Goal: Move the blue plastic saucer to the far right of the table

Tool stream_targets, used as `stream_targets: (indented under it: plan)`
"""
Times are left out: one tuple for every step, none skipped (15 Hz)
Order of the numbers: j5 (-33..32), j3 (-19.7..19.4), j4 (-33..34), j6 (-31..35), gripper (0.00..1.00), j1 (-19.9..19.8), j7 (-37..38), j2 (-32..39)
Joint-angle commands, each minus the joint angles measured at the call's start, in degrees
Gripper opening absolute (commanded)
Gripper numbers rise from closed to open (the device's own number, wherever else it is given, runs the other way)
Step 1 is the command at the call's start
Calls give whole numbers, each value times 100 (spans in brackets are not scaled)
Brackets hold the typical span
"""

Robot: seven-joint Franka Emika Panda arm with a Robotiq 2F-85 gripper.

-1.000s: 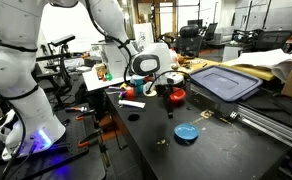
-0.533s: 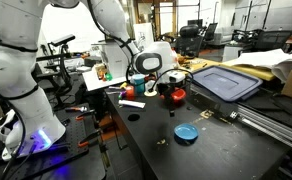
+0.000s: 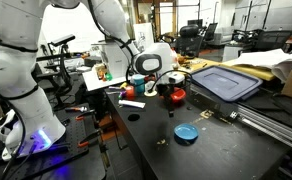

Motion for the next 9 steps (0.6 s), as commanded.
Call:
stream_targets:
  plan:
    - [142,139,177,7,100,-194,-119,182]
    - [228,228,249,-19,100,-329,-253,257]
    - [287,273,320,-41,100,-418,-321,333]
    - [409,387,414,-95,100,-586,-476,412]
    - [681,677,505,-159,100,-920,-852,456]
    - [860,833,597,-192,100,-1115,-1079,520]
    - [1011,972,682,-222,100,-1265,-1285,577]
    - [1121,1081,768,-274,100,-1390,-1459,618]
    - [1216,1184,844,-317,100,-1500,-1608,647]
